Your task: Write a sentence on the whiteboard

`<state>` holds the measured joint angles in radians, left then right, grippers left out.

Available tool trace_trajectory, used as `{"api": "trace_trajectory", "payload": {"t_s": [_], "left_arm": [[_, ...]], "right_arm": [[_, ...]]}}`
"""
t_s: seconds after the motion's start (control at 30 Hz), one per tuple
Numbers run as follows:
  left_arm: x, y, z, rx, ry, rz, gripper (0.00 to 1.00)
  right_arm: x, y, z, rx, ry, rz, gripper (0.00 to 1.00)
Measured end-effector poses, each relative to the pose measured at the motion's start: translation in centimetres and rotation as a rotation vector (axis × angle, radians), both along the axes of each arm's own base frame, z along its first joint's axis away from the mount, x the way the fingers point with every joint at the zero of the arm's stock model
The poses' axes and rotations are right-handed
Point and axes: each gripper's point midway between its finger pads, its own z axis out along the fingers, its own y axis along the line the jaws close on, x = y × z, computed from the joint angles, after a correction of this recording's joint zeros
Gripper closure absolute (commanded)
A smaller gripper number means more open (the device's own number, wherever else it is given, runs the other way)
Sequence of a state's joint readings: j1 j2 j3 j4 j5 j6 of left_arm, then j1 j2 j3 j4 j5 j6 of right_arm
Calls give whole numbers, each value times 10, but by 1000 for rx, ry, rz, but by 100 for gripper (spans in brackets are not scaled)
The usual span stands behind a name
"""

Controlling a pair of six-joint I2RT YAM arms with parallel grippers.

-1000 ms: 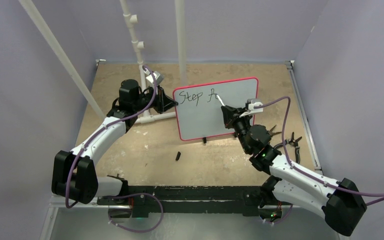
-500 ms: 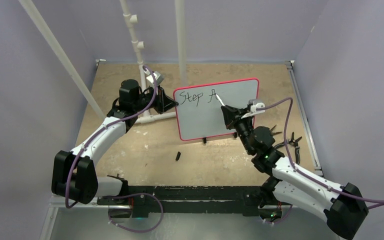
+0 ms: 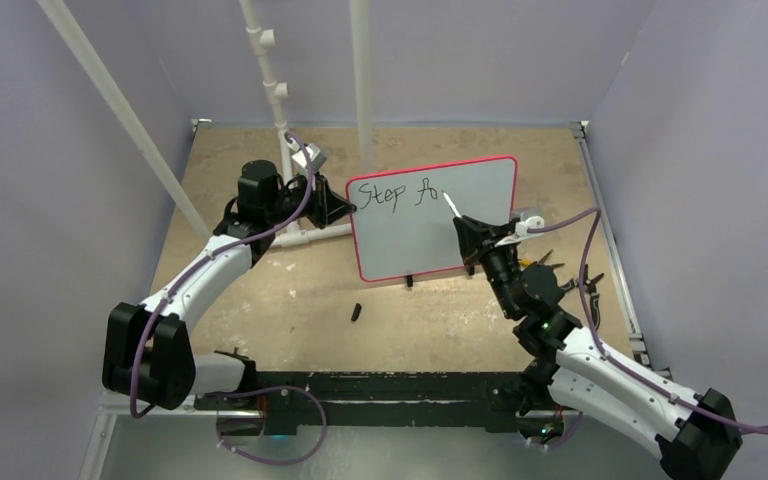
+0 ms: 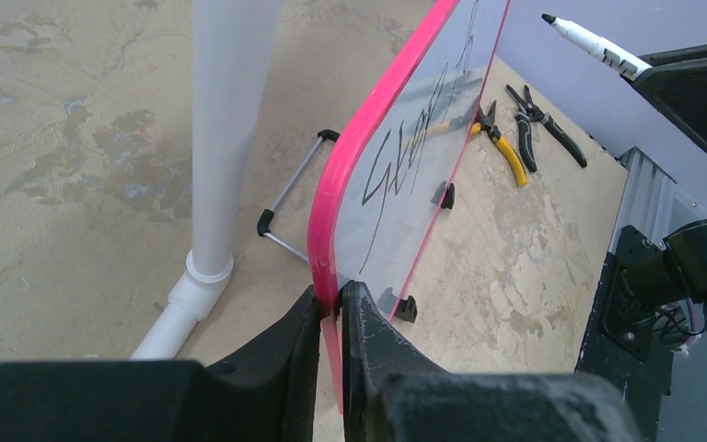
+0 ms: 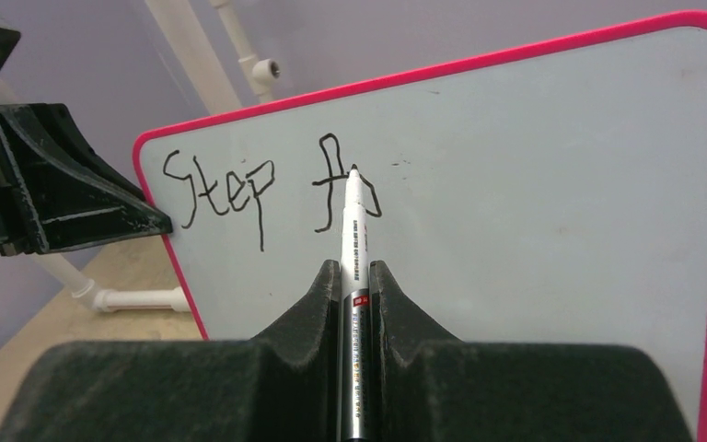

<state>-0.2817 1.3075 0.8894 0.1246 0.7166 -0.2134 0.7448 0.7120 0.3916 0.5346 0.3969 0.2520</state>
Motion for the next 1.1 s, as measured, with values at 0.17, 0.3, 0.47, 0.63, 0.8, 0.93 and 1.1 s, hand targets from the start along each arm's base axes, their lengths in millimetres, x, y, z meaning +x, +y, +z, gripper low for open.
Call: {"api": "trace_trajectory", "payload": {"t_s": [0.17, 0.3, 0.47, 0.63, 0.8, 0.93, 1.1], "left_arm": [[0, 0, 0, 0, 0, 0, 100], [0, 0, 0, 0, -1, -1, 100], [0, 0, 0, 0, -1, -1, 100], [0, 0, -1, 0, -1, -1, 100], [0, 0, 0, -1, -3, -1, 100], [0, 0, 0, -1, -3, -1, 100], [0, 0, 0, -1, -4, -1, 100]], "right_arm": [[2, -4, -5, -9, 8, -17, 100], [4, -2, -9, -24, 16, -17, 100], [7, 1, -15, -40, 26, -19, 100], [13, 3, -22, -60, 38, -26, 100], [16, 4, -23, -66, 35, -29, 100], [19, 5, -23, -70, 32, -34, 100], [22, 7, -23, -75, 29, -35, 100]]}}
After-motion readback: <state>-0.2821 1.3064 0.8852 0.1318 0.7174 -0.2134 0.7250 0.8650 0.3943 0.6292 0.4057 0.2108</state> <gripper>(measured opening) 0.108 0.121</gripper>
